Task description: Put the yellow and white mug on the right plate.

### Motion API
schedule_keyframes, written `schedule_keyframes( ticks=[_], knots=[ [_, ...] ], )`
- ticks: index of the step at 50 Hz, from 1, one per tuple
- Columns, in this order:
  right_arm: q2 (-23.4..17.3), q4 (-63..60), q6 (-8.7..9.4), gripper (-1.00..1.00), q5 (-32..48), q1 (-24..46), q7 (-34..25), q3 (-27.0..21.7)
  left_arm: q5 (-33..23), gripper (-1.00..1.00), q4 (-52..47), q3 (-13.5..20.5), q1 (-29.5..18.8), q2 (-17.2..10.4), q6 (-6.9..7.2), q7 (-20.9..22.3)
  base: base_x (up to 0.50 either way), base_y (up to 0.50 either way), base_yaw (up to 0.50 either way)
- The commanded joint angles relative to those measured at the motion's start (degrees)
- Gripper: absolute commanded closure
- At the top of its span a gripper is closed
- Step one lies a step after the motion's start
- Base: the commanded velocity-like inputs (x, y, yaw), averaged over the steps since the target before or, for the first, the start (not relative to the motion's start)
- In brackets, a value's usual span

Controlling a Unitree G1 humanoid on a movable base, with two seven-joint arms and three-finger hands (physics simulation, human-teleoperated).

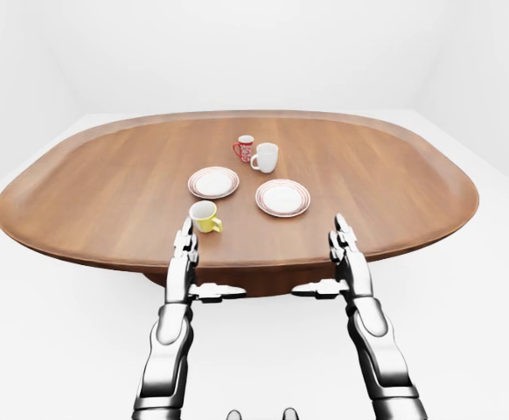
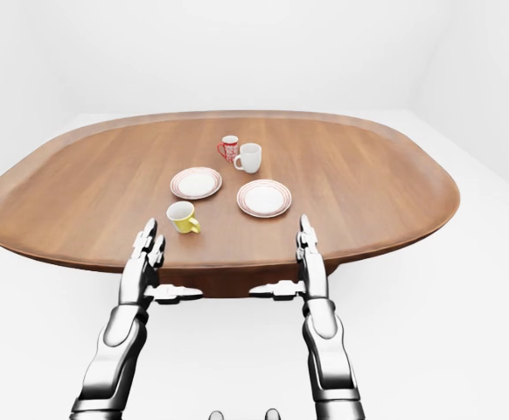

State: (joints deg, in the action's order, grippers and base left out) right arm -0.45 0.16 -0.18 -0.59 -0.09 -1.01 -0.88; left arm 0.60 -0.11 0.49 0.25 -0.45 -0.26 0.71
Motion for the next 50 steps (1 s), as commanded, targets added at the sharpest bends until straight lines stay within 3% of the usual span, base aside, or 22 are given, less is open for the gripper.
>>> schedule_keyframes(
  ticks=[1,4,5,32,50],
  knots=[
    [-0.75,-2.32,2.50,-1.00,-0.62,-0.07,-1.35,-1.27,0.85,-1.00,-2.26,1.59,-0.14,-0.90,2.48,1.32,0.00,0.00,0.00],
    [-0.92,-3.33,3.75,-1.00,-0.95,0.12,-1.45,-1.76,0.96,-1.00,-4.59,1.80,0.04,-0.87,4.51,1.50,0.00,0.00,0.00],
    [-0.97,-4.22,5.06,-1.00,-1.33,0.14,-1.45,-2.06,1.15,-1.00,-5.73,1.93,0.08,-0.92,5.26,1.67,0.00,0.00,0.00],
    [-1.72,-18.21,5.18,-1.00,-2.38,-0.17,-3.32,-4.06,1.67,-1.00,-13.79,4.04,-0.94,-1.59,5.26,2.25,0.00,0.00,0.00],
    [-1.65,-17.42,5.18,-1.00,-1.80,-0.22,-3.74,-3.77,1.20,-1.00,-13.43,3.63,-0.49,-1.40,5.26,2.36,0.00,0.00,0.47]
  ],
)
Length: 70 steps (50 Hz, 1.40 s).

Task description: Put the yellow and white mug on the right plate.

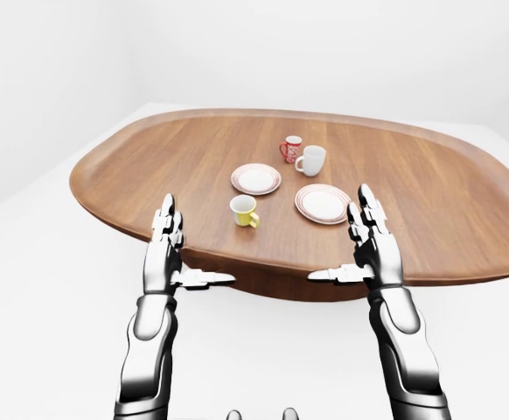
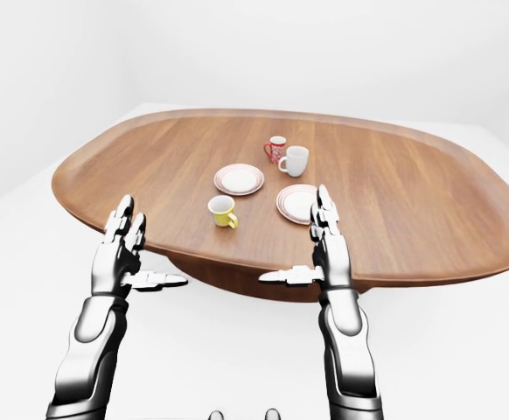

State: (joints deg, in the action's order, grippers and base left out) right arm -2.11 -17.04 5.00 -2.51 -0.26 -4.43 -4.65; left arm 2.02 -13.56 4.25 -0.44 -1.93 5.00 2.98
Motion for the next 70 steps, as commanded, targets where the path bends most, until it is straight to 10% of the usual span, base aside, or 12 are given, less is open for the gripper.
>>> schedule_keyframes(
  ticks=[1,70],
  knots=[
    [0.03,-0.01,0.00,-1.00,0.20,-0.03,-0.32,0.06,-0.25,-1.00,-0.21,-0.20,0.28,0.09,0.00,0.11,0.00,0.00,0.50],
    [0.26,1.68,0.00,-1.00,3.75,-0.71,-1.96,1.99,-0.36,-1.00,0.71,-0.12,0.06,0.05,0.00,0.20,0.33,0.11,0.05]
  ],
)
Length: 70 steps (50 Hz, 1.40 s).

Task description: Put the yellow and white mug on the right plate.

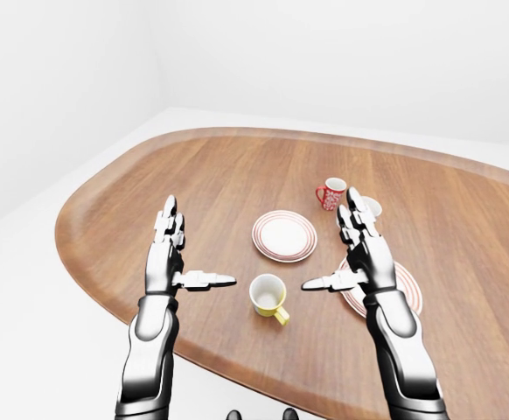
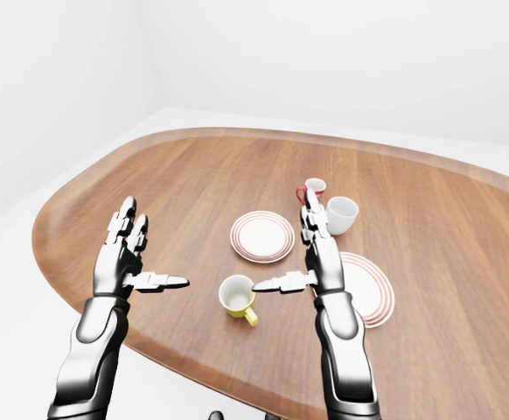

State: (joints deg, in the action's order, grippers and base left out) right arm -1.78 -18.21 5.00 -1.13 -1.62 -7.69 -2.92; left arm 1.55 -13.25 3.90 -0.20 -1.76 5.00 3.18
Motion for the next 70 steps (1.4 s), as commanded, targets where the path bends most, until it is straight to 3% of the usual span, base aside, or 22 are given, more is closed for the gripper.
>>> schedule_keyframes(
  ticks=[1,20,21,24,44,58,70],
  knots=[
    [-0.05,2.72,0.00,-1.00,2.55,0.54,1.29,0.40,0.12,-1.00,0.37,0.28,-0.24,-0.14,0.00,-0.05,0.00,0.00,0.00],
    [-0.03,5.40,0.00,-1.00,4.39,1.01,1.00,1.18,0.45,-1.00,0.65,0.74,-0.78,-0.35,0.00,-0.24,0.00,0.00,0.00],
    [-4.32,6.88,0.00,-1.00,10.10,14.94,-0.58,1.82,2.21,-1.00,1.30,4.07,-4.38,-2.22,0.00,-0.36,0.00,0.00,0.00],
    [-4.04,8.06,0.00,-1.00,12.67,16.92,-2.12,1.25,2.70,-1.00,1.28,4.72,-5.18,-2.85,0.00,-0.58,0.00,0.00,0.00],
    [-3.27,11.05,0.00,-1.00,21.35,20.52,-5.58,2.26,3.56,-1.00,2.22,6.29,-7.22,-4.36,0.00,-0.89,0.00,0.00,0.00],
    [-3.28,17.57,0.00,-1.00,28.47,21.25,-3.03,3.24,4.03,-1.00,2.71,6.91,-8.01,-5.04,0.00,-1.23,0.00,0.00,0.00],
    [-3.27,16.95,0.00,-1.00,36.41,21.51,-4.40,4.22,4.08,-1.00,2.73,6.95,-7.97,-5.07,0.00,-1.24,0.00,0.00,0.00]
  ],
)
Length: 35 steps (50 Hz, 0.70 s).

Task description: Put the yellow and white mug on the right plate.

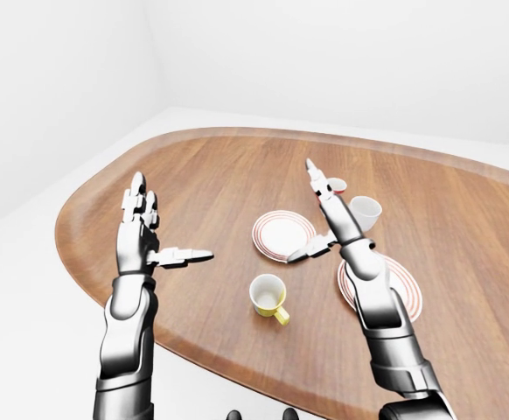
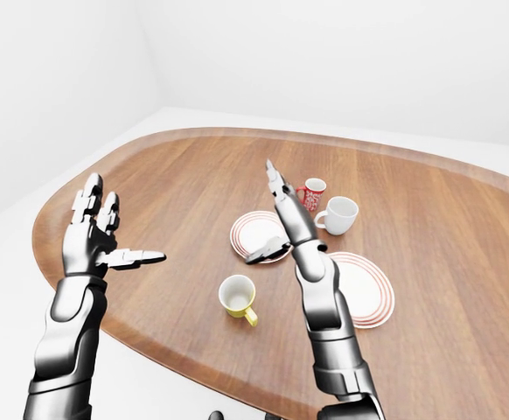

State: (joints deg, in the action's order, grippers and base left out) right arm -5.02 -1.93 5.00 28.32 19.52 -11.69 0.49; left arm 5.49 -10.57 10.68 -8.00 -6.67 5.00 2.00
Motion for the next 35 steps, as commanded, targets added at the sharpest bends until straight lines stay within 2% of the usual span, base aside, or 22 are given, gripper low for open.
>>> schedule_keyframes(
  ticks=[1,17,28,35],
  knots=[
    [0.37,0.07,0.00,-1.00,6.96,0.10,-0.98,0.74,0.15,-1.00,-0.09,0.18,-0.18,-0.18,0.00,-0.08,0.00,0.00,0.00],
    [1.19,-2.15,0.00,-1.00,19.38,-1.81,-3.11,2.69,0.32,-1.00,0.43,0.41,-0.48,-0.39,0.00,-0.18,0.00,0.00,0.00],
    [2.03,-1.87,0.00,-1.00,21.59,-2.15,-3.63,3.18,0.02,-1.00,0.90,0.23,-0.49,-0.35,0.00,-0.21,0.00,0.00,0.00],
    [2.85,3.25,0.00,-1.00,17.75,-1.33,-3.19,3.15,0.11,-1.00,0.47,0.33,-0.46,-0.39,0.00,-0.16,0.00,0.00,0.00]
  ],
)
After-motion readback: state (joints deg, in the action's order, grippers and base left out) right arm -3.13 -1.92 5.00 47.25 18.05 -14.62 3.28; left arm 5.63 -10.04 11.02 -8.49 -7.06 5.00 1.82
